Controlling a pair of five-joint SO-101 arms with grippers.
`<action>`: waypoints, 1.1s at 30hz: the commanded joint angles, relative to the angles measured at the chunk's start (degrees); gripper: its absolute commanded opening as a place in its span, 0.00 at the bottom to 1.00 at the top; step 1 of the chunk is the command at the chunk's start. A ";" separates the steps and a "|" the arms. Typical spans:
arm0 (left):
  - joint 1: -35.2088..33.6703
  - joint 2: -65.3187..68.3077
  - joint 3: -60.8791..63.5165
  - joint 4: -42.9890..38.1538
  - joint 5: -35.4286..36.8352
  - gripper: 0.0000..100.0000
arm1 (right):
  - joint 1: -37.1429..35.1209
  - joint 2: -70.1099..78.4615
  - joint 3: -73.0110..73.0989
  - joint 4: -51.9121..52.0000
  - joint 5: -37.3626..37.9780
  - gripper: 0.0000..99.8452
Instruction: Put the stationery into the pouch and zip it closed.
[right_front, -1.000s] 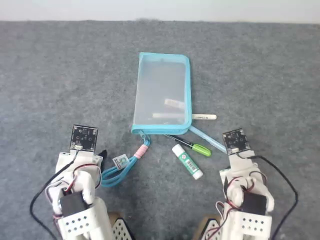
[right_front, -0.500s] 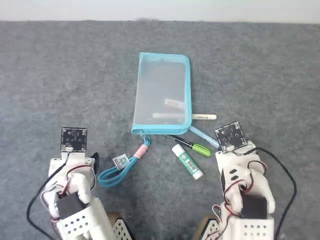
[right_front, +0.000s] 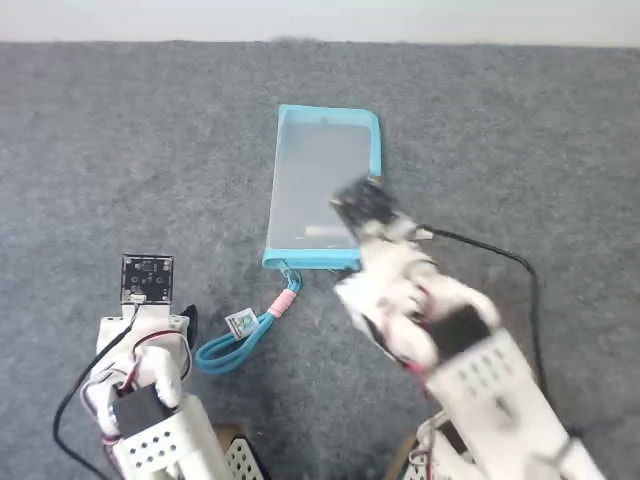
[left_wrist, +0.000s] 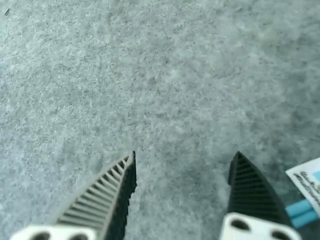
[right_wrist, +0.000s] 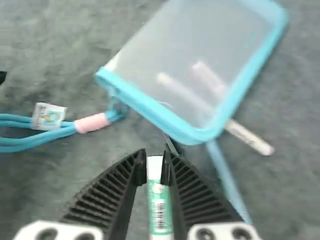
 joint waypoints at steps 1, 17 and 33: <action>-0.26 -1.14 -0.75 0.35 -0.44 0.28 | -4.62 13.05 -7.74 -3.12 -9.05 0.06; -0.18 -1.14 -0.75 0.26 -0.44 0.28 | -15.78 34.77 -12.57 -19.21 -38.68 0.24; -0.09 -1.14 -0.75 0.18 -0.44 0.28 | -19.56 44.26 -16.88 -18.77 -38.68 0.19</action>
